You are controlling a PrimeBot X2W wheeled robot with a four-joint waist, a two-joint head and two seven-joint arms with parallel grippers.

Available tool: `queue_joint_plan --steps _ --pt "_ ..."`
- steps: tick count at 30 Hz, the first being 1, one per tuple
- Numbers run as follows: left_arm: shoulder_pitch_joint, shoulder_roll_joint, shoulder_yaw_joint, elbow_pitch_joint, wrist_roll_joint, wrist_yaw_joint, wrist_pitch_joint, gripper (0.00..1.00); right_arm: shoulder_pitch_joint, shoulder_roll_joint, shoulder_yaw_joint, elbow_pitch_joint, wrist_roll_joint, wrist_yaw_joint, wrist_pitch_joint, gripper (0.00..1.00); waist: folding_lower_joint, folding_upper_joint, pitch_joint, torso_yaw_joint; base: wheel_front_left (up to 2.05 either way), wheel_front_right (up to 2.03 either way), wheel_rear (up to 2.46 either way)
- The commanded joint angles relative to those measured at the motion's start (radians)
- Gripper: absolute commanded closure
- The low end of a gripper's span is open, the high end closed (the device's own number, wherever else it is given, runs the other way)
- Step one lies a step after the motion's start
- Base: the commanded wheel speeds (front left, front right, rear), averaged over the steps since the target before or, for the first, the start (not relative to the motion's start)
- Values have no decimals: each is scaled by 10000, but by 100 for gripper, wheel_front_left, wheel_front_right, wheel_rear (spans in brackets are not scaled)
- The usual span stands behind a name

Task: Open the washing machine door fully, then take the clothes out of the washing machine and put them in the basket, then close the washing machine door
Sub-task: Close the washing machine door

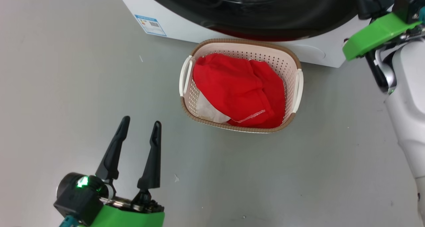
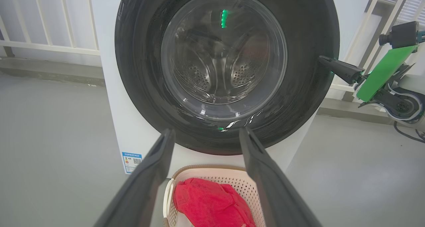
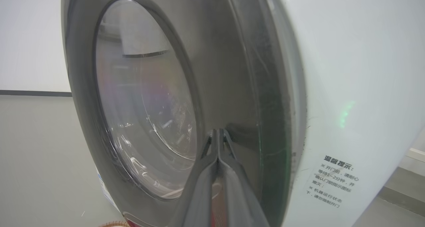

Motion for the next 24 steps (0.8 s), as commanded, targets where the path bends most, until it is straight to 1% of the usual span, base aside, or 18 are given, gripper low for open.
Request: queue_joint_plan --steps 1,13,24 --pt "-274 65 266 -242 -75 8 -76 0 -283 20 72 -155 -63 33 -53 100 0 0 60 16 0 0 0" --pt "-425 63 177 -232 -127 100 -76 0 -1430 -49 -18 966 -323 33 -53 100 0 0 278 86 0 0 0" --pt "-452 63 44 -125 -193 155 -76 0 -1695 -14 -86 1320 -585 33 -53 100 0 0 267 201 0 0 0"
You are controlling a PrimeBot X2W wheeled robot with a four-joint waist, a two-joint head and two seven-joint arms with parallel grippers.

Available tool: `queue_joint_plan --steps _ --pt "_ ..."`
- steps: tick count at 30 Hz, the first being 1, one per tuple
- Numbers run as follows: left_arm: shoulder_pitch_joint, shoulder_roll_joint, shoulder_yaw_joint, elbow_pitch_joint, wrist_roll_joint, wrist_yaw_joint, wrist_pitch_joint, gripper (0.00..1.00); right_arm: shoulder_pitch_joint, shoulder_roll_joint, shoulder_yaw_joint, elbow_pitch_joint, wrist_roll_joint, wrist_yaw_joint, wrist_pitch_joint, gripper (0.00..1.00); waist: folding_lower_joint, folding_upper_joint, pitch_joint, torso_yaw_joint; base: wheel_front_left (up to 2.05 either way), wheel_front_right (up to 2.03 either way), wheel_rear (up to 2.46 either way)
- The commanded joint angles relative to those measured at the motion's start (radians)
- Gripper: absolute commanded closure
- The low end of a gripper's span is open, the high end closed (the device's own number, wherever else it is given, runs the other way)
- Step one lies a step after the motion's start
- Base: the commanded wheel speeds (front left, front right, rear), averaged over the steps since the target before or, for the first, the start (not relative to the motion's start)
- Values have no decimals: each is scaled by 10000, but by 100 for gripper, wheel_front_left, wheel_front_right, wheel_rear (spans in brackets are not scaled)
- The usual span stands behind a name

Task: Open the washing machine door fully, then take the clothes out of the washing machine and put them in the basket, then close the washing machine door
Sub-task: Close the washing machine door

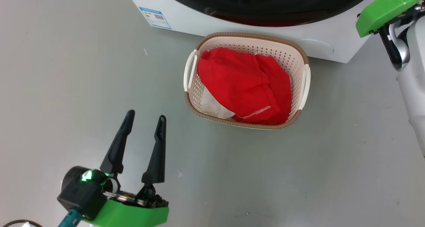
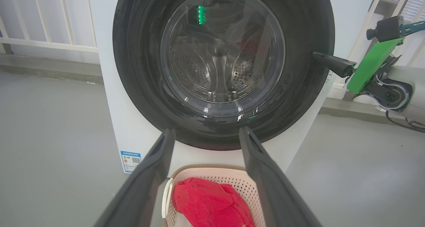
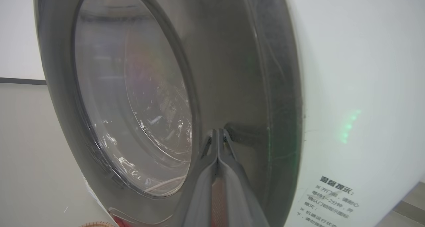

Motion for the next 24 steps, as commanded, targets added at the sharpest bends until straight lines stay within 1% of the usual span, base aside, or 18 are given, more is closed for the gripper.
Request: queue_joint_plan --steps 1,12,20,21,24 --pt "-96 86 291 -207 -76 61 -76 0 -288 103 -36 -170 -39 -53 -49 100 0 0 -15 -4 0 0 0" --pt "-32 86 350 -130 5 98 -76 0 169 403 109 -254 164 -53 -49 100 0 0 -312 -299 0 0 0" --pt "28 86 387 -37 26 88 -76 0 1108 751 390 -921 532 -53 -49 100 0 0 -649 -754 0 0 0" --pt "39 86 390 -16 26 78 -76 0 1260 780 426 -1041 558 -53 -49 94 0 0 -696 -816 0 0 0" --pt "69 85 421 36 40 54 -76 0 1742 856 554 -1417 622 -53 -49 83 0 0 -833 -1001 0 0 0"
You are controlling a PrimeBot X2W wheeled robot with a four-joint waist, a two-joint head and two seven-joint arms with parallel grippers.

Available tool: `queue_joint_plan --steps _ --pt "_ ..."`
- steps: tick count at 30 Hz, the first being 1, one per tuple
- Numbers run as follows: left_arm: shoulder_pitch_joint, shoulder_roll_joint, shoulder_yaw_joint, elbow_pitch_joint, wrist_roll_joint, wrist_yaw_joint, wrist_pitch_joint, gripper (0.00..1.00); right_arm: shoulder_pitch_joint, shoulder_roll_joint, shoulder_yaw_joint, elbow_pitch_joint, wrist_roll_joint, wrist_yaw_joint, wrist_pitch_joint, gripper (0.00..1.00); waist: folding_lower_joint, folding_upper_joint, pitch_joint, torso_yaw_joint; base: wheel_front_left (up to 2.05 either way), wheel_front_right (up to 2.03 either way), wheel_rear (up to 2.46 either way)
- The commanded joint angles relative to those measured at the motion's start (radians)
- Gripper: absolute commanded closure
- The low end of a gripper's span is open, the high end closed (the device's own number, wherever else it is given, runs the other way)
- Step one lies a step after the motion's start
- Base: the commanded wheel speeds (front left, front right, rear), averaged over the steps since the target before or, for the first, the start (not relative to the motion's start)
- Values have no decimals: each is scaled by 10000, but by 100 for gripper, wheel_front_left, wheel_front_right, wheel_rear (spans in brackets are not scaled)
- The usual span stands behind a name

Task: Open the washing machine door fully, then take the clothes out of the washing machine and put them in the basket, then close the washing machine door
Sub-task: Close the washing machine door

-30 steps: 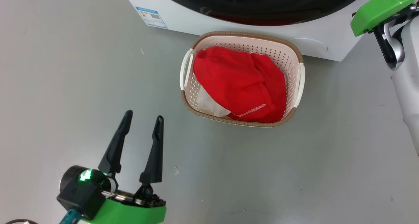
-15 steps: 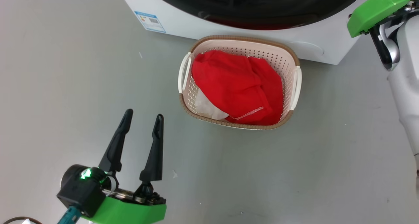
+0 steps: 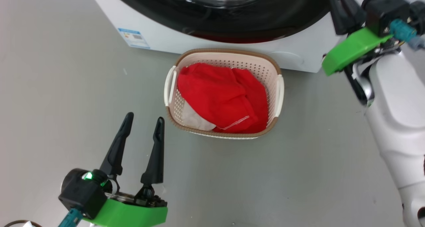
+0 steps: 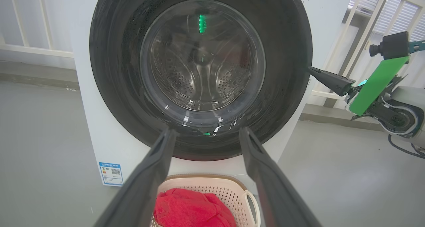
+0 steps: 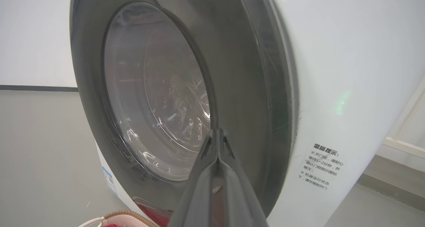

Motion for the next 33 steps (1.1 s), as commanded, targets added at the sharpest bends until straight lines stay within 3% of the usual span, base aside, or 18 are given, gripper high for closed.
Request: queue_joint_plan --steps 1,5,8,10,14,17,33 --pt "57 84 392 -175 103 6 -76 0 337 225 217 -430 78 -38 -51 79 0 0 -202 -239 0 0 0" --pt "95 84 438 -128 93 -37 -76 0 961 266 337 -925 145 -38 -51 67 0 0 -406 -495 0 0 0" --pt "135 84 483 -150 100 -75 -76 0 1530 275 194 -1356 161 -38 -51 51 0 0 -593 -671 0 0 0" --pt "195 83 545 -152 140 -54 -76 0 1944 307 75 -1634 150 -38 -51 28 0 0 -726 -796 0 0 0" --pt "306 83 635 -207 231 -15 -76 0 2773 361 -116 -2225 72 -38 -51 6 0 0 -995 -1036 0 0 0" --pt "431 83 699 -210 380 24 -76 0 3612 428 -472 -2789 -37 -38 -51 0 0 0 -1254 -1271 0 0 0" --pt "785 83 979 -139 651 79 -76 0 6340 851 -1624 -4721 -417 -38 -51 0 0 0 -2102 -2084 0 0 0"
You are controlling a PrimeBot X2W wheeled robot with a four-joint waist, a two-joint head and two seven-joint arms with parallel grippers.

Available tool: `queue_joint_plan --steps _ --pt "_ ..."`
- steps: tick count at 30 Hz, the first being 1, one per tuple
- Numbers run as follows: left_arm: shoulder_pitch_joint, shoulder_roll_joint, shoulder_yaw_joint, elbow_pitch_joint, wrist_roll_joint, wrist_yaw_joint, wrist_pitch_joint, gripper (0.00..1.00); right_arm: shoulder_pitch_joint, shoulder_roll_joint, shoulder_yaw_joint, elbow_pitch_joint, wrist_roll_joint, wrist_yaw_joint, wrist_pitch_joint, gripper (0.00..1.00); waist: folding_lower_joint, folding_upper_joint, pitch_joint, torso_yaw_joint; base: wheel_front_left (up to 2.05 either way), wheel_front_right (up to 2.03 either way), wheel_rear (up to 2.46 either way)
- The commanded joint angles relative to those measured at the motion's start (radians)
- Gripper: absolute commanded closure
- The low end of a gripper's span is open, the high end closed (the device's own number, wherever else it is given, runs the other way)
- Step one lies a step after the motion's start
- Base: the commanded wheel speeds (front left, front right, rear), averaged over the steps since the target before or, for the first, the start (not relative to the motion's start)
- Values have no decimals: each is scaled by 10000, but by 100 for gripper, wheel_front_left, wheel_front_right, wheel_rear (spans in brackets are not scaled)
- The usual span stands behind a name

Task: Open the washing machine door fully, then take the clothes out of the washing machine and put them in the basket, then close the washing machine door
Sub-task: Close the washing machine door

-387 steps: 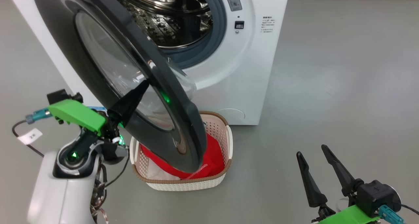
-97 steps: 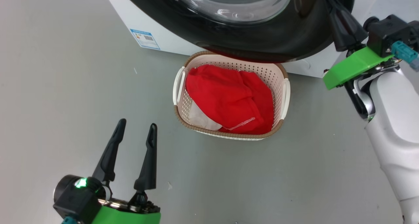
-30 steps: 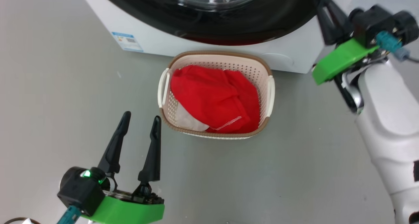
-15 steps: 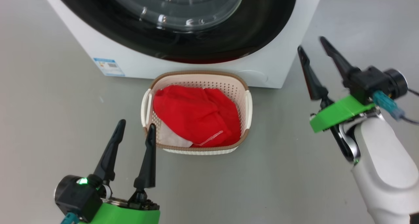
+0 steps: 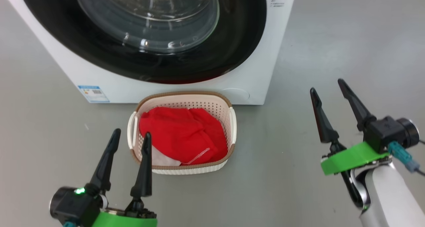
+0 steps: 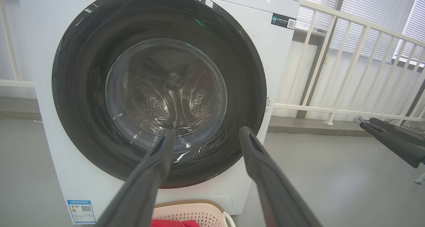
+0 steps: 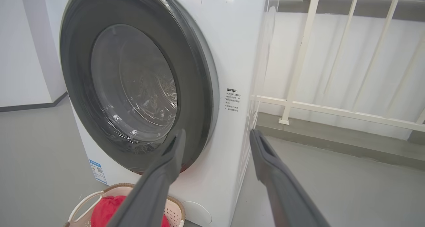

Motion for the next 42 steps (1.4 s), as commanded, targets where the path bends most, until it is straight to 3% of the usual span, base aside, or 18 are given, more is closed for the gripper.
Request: queue_joint_plan --steps 1,21,42 --pt "35 72 362 -244 118 69 -76 0 123 42 99 -373 -114 -38 -53 0 0 -1 -190 -180 0 0 0" --pt "997 79 780 -69 737 167 -76 0 2652 395 -441 -1817 -239 -38 -53 0 0 -1 -1658 -636 0 0 0" --pt "1758 217 1106 126 1233 10 -76 0 4194 423 -890 -2858 -116 -38 -53 0 0 -1 -1926 -469 0 0 0"
